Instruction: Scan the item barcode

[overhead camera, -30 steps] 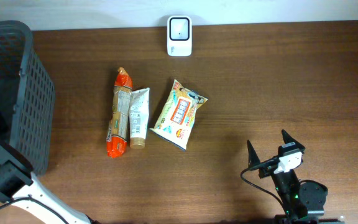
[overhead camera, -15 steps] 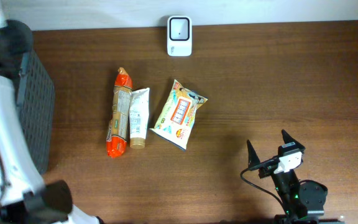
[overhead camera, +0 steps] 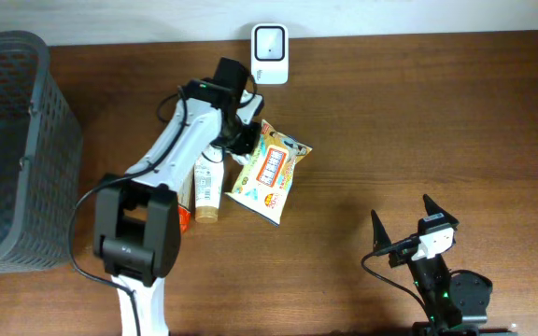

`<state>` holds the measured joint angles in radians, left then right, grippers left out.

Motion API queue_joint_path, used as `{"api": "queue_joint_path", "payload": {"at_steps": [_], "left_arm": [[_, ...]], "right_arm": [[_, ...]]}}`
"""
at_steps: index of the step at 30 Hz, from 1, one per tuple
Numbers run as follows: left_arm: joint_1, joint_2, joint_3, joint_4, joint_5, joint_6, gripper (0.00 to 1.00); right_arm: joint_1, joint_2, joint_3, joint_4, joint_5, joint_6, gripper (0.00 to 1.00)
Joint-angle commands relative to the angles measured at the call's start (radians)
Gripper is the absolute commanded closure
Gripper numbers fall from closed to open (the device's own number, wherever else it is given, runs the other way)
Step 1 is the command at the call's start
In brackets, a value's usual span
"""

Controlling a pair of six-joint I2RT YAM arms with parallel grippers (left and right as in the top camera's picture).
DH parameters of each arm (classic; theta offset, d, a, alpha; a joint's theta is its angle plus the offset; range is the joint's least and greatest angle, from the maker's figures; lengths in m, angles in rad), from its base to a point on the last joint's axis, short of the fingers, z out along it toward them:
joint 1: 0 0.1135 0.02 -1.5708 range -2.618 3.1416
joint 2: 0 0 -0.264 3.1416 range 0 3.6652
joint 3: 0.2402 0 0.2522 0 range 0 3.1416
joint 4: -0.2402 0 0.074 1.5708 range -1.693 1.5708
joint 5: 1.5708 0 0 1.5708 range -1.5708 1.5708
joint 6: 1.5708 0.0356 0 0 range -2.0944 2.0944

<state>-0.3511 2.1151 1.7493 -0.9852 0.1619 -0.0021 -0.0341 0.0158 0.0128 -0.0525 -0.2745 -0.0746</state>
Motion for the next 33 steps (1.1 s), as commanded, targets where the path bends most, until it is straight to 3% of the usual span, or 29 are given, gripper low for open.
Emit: {"api": "queue_joint_path", "payload": {"at_steps": [1,3,4,5,6,11,19,25,33], "left_arm": [[-0.012,0.010,0.000,0.005,-0.001,-0.013,0.87],[-0.011,0.010,0.000,0.005,-0.019,-0.013,0.86],[-0.011,0.010,0.000,0.005,-0.032,-0.013,0.73],[-0.011,0.010,0.000,0.004,-0.032,-0.013,0.46],[-0.008,0.009,0.001,0.004,-0.036,-0.013,0.01],[0.005,-0.054,0.117,-0.058,-0.058,-0.012,0.01],[0.115,-0.381,0.173,-0.051,-0.126,-0.006,0.01],[0.200,-0.398,0.173,-0.013,-0.126,-0.005,0.01],[0.206,-0.398,0.173,0.074,-0.126,0.041,0.01]], "right_arm": [[-0.006,-0.007,-0.007,-0.001,-0.002,0.003,0.01],[-0.006,-0.007,-0.007,-0.001,-0.002,0.003,0.01],[-0.006,-0.007,-0.007,-0.001,-0.002,0.003,0.02],[-0.006,-0.007,-0.007,-0.001,-0.002,0.003,0.01],[-0.006,-0.007,-0.007,-0.001,-0.002,0.003,0.01],[-0.006,-0.007,-0.007,-0.001,-0.002,0.003,0.01],[-0.006,-0.007,-0.007,-0.001,-0.002,0.003,0.01],[-0.006,-0.007,-0.007,-0.001,-0.002,0.003,0.02],[-0.006,-0.007,-0.007,-0.001,-0.002,0.003,0.02]]}}
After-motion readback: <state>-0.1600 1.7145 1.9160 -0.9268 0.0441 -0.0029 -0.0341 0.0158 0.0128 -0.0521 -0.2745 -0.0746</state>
